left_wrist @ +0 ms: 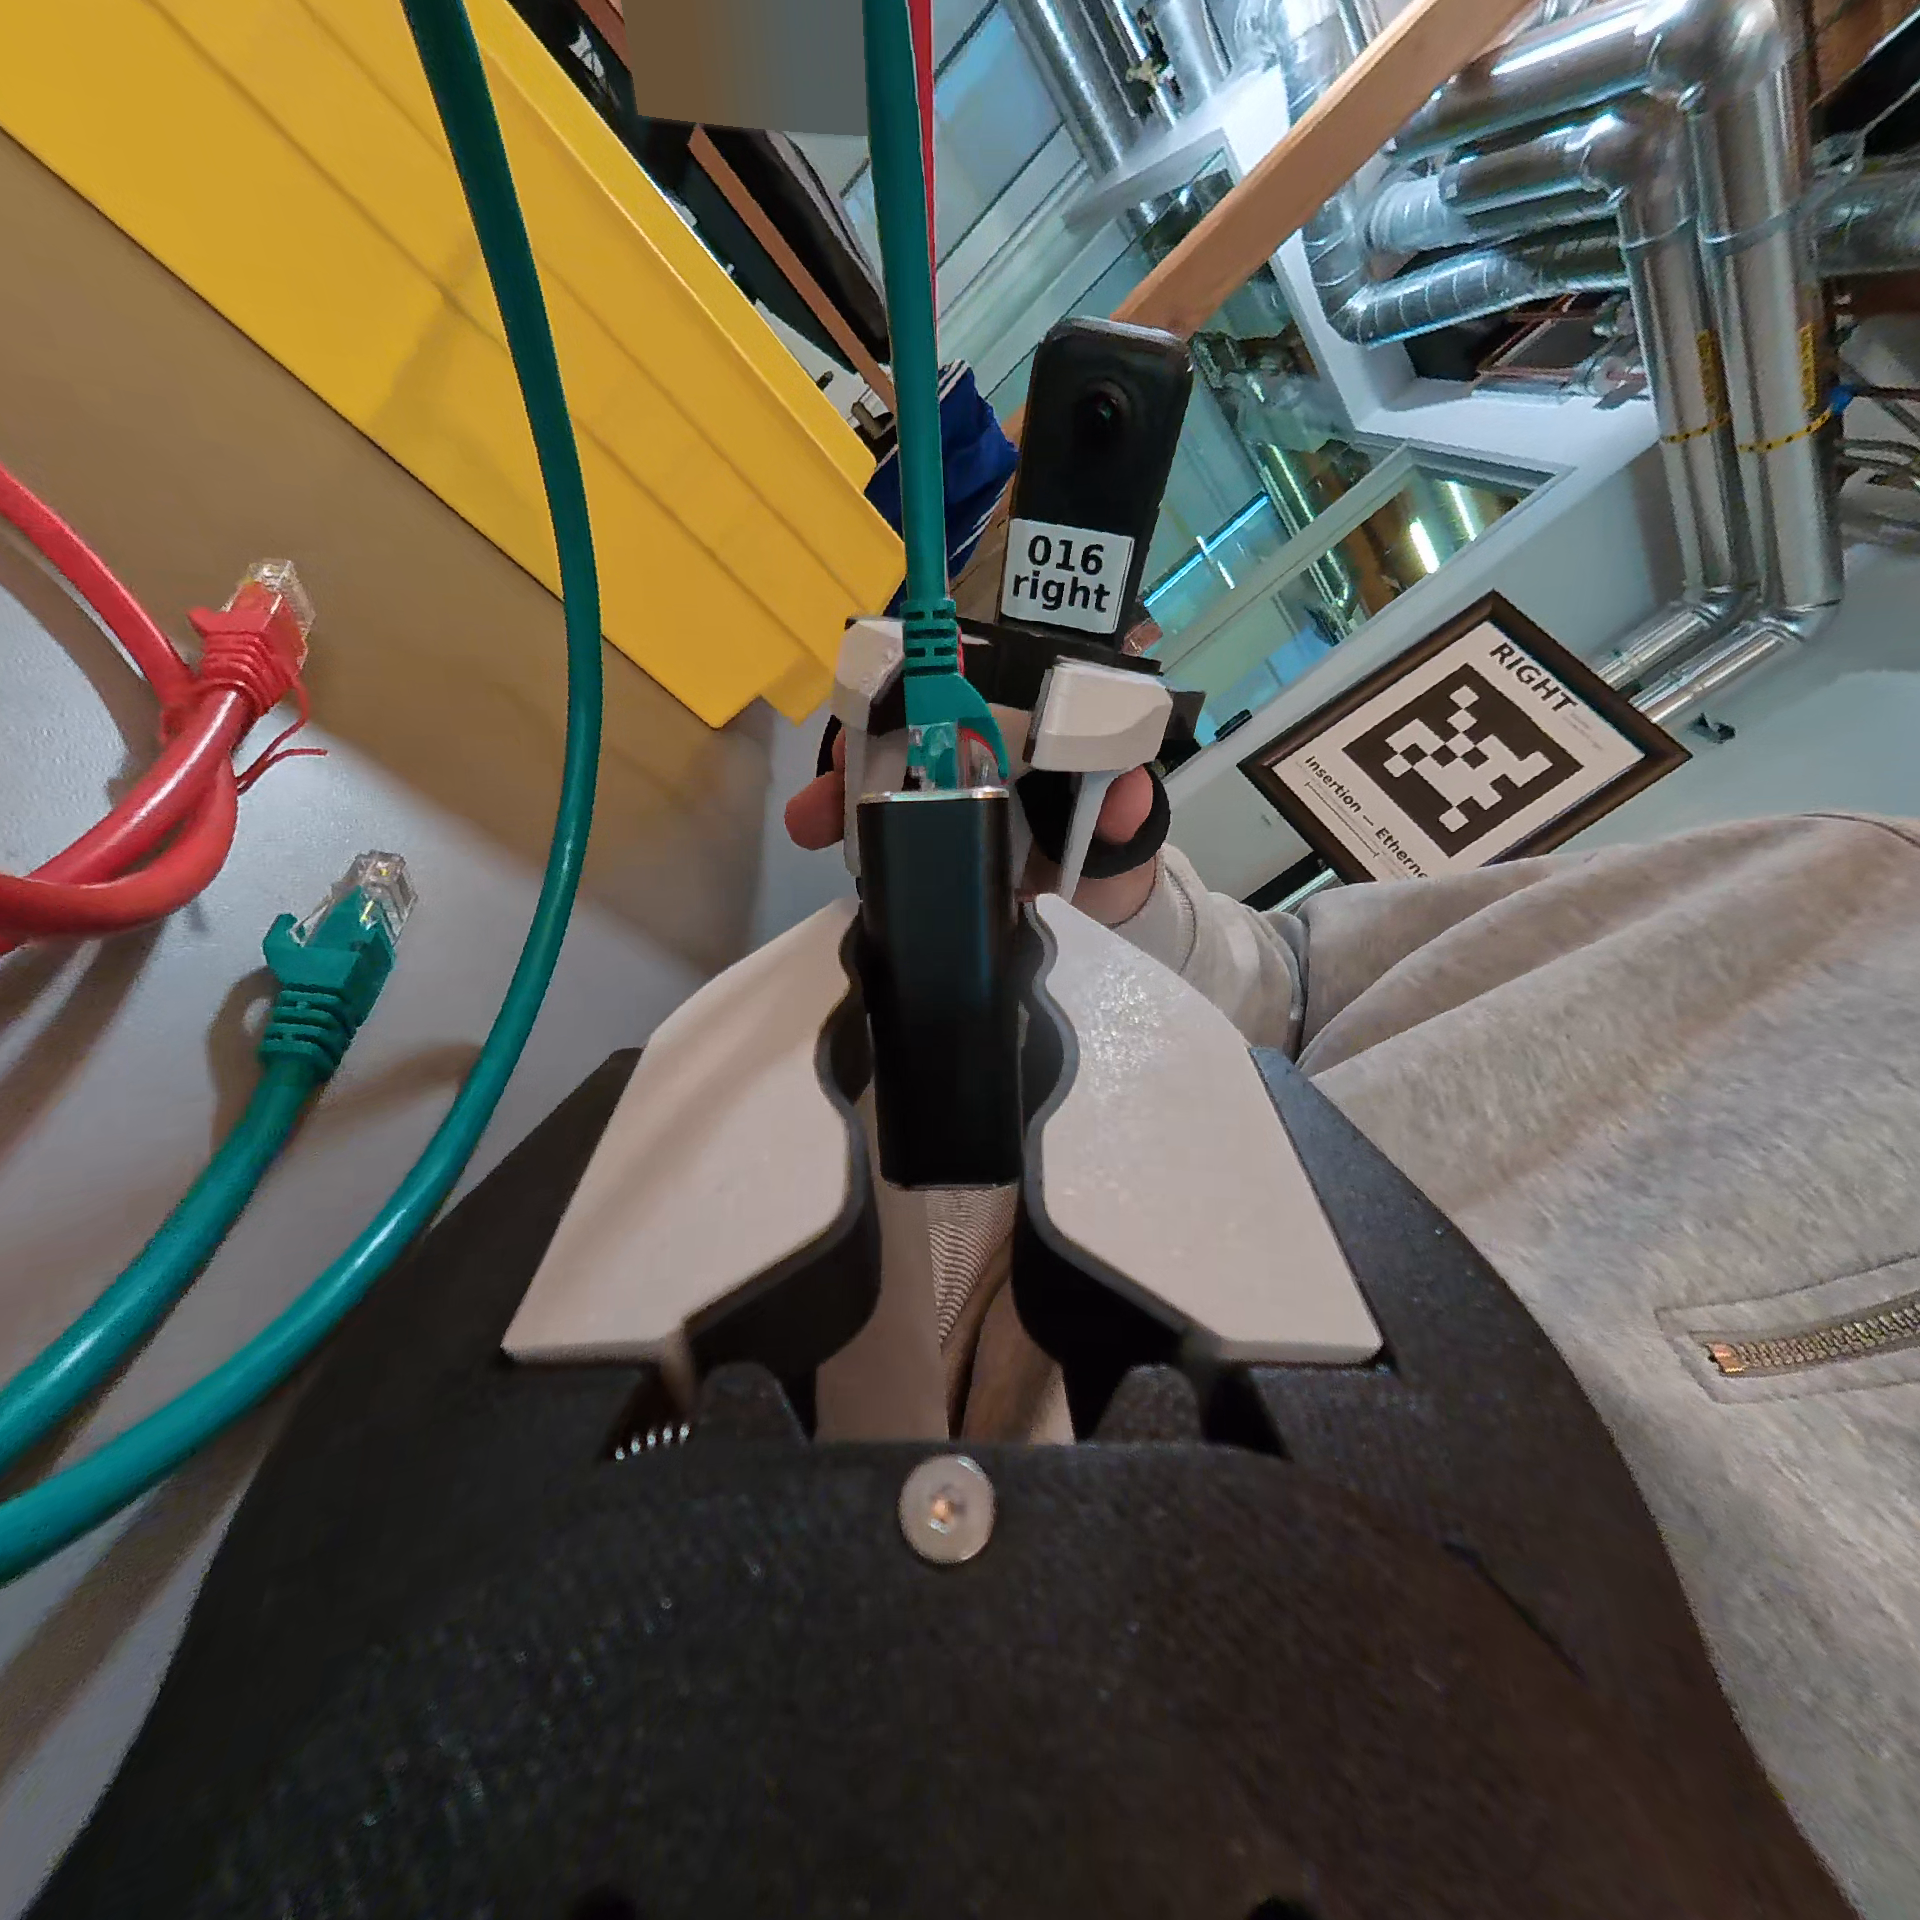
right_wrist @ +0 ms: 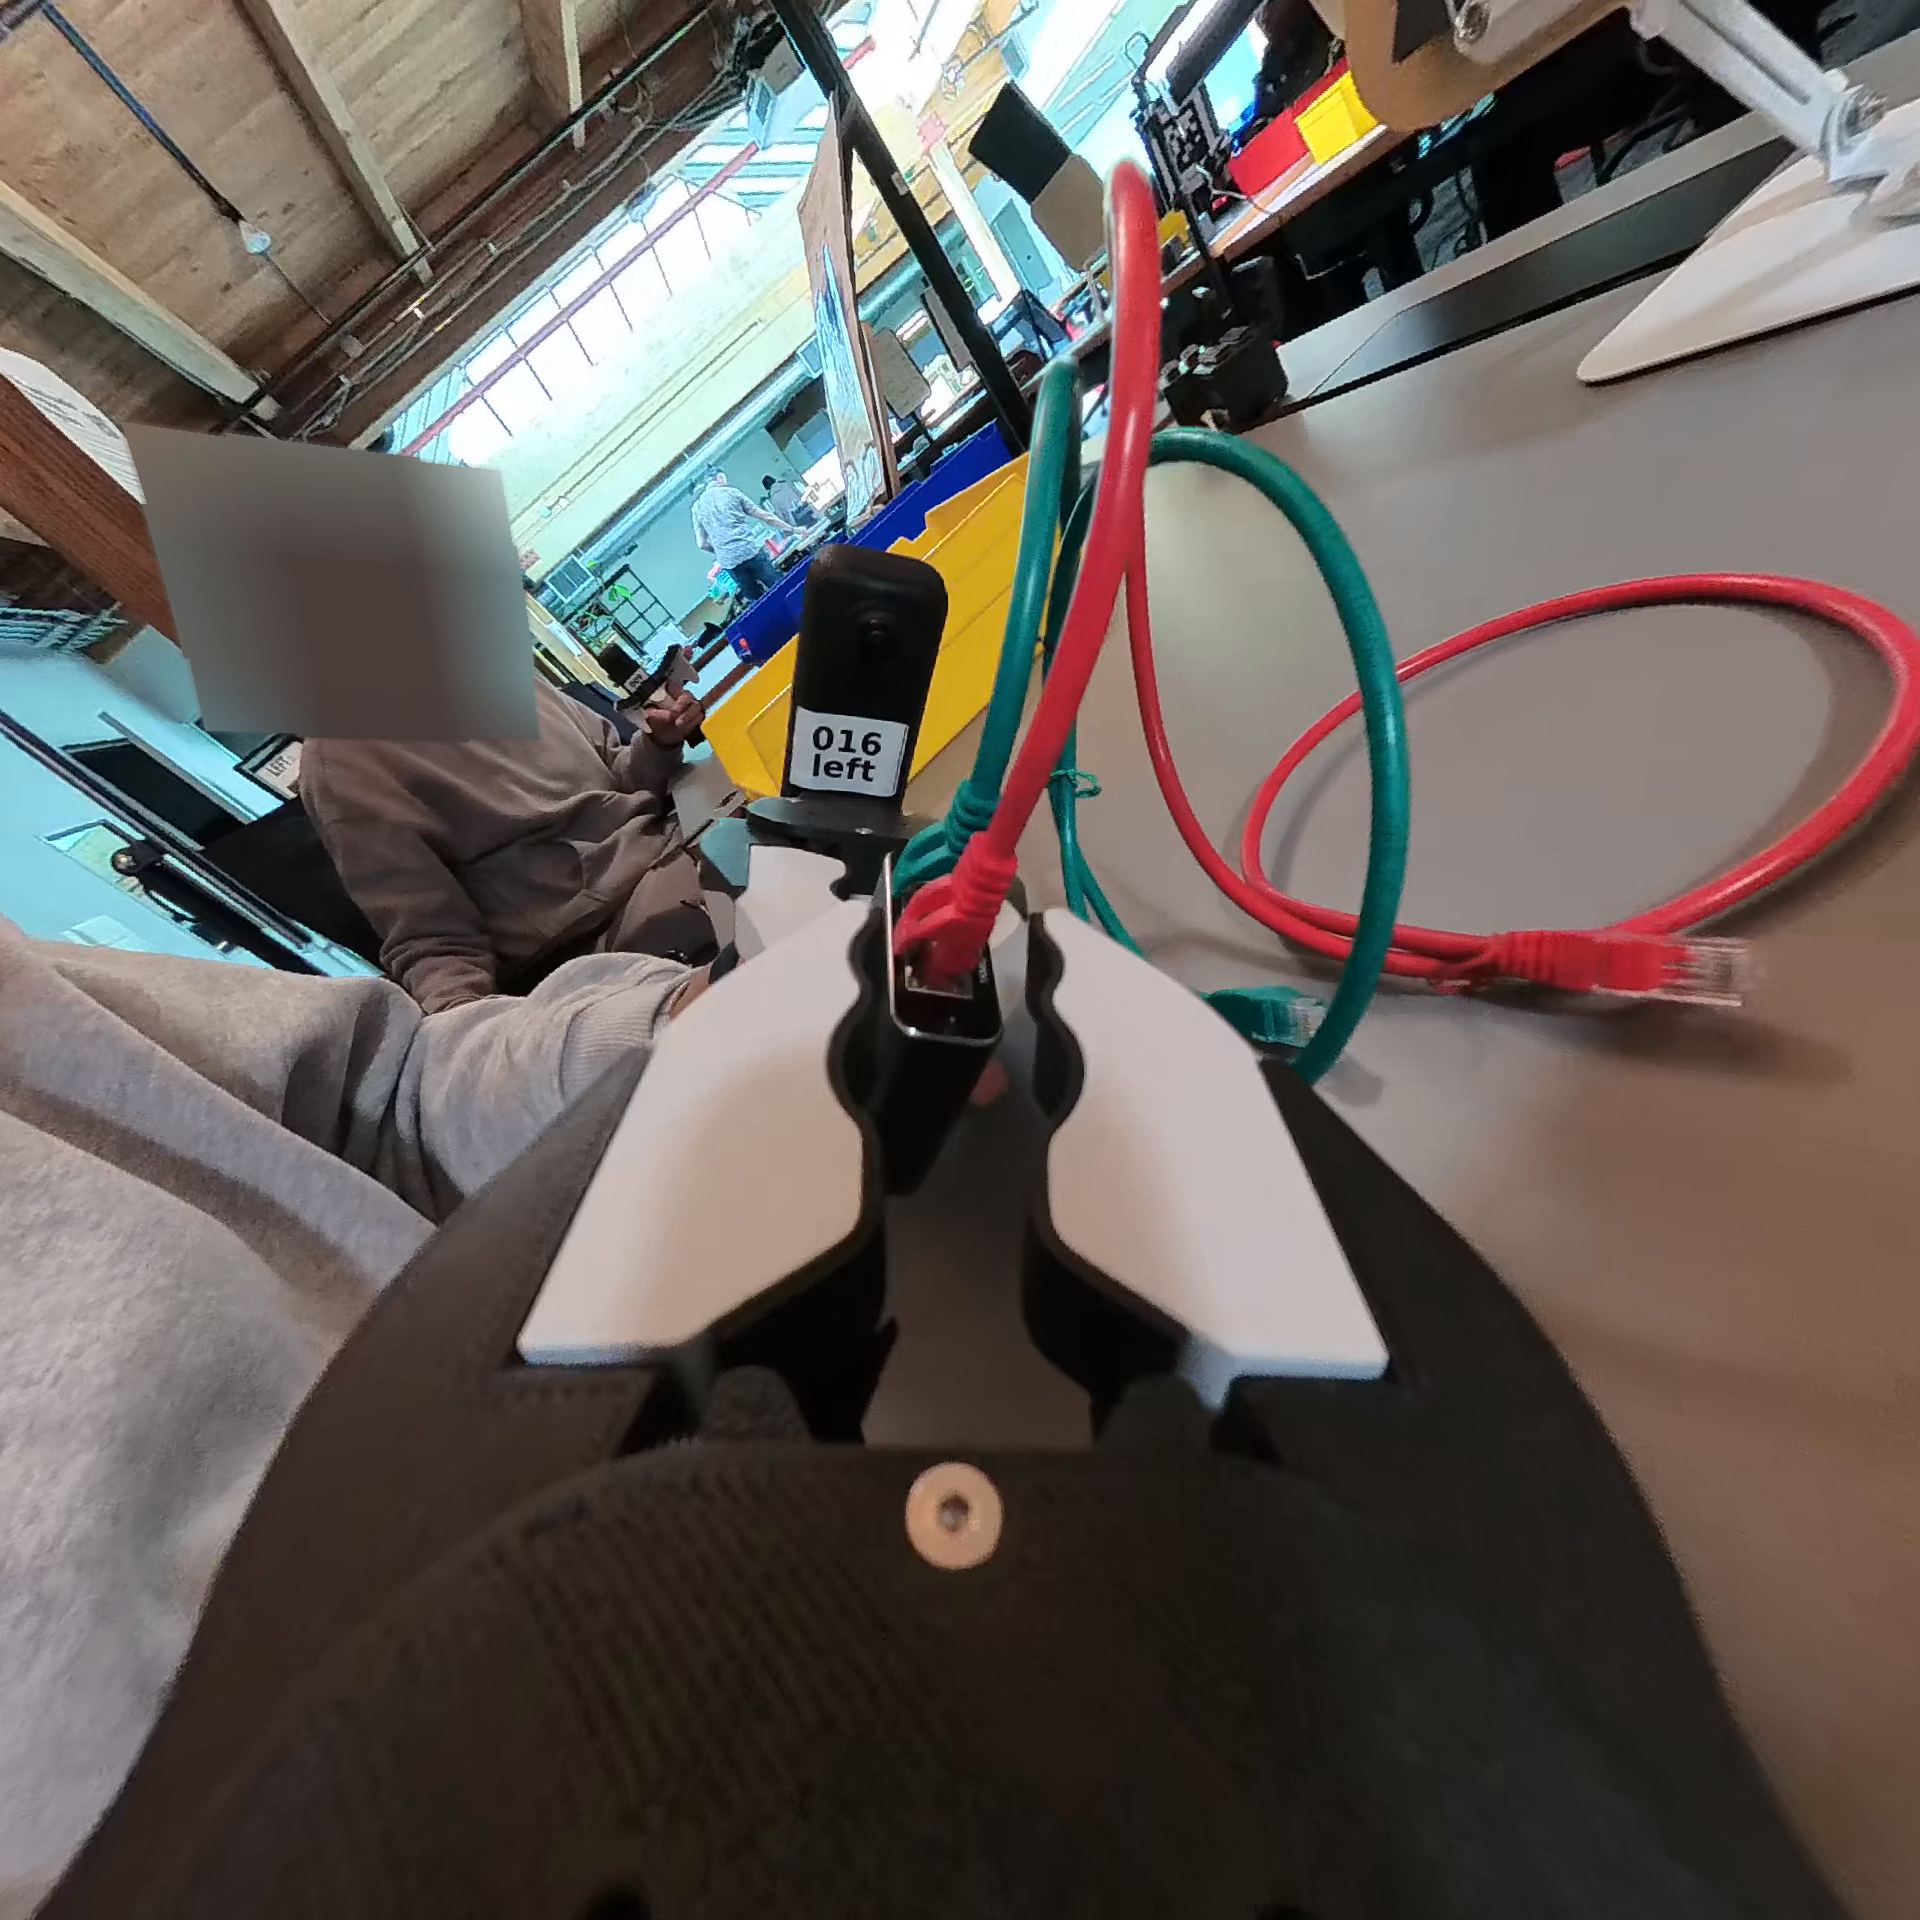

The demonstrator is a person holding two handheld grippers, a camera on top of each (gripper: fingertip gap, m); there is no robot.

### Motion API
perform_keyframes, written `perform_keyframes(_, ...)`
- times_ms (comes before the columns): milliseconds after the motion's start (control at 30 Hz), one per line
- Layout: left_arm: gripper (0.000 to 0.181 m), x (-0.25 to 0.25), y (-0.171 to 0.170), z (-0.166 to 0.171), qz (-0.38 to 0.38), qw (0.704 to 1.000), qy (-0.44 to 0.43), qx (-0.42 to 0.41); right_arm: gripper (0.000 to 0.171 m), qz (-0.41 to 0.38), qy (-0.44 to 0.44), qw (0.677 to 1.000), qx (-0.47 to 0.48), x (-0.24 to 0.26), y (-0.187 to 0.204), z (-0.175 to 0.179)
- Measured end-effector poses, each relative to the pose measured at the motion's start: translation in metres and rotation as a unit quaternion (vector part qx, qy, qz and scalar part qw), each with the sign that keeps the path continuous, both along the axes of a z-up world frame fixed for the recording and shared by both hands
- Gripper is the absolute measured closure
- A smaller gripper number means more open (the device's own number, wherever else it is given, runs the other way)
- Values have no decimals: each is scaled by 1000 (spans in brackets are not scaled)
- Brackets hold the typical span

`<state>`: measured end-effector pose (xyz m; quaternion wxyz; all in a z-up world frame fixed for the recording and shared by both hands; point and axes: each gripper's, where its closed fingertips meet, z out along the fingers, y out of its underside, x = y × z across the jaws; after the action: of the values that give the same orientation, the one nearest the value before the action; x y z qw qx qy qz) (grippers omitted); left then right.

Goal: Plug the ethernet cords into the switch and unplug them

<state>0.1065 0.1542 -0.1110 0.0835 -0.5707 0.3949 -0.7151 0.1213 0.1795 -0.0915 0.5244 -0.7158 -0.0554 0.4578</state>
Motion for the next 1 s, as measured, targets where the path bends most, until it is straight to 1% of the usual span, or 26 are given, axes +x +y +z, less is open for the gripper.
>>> perform_keyframes(233, 158, 0, -1, 1, -1, 1000, -2, 0, 144, -1, 7, 1000, 2, 1, 0, 0)
perform_keyframes(533, 158, 1, -3, 0, -2, 1000, 0, 3, 147, 6, 12, 1000, -7, -2, -1, -2)
perform_keyframes(667, 158, 1, -3, -1, 1, 1000, 3, 5, 153, 7, 7, 1000, -4, -3, -2, -2)
perform_keyframes(833, 158, 2, -3, -2, 1, 1000, 4, 4, 153, 12, 7, 1000, -8, -3, -2, -4)
perform_keyframes(900, 158, 1, -4, -2, -2, 1000, 1, 2, 147, 21, 6, 1000, -16, -6, -3, -7)
perform_keyframes(1000, 157, 2, -4, 0, 1, 1000, -2, 3, 153, 8, 5, 1000, -8, -6, -3, -3)
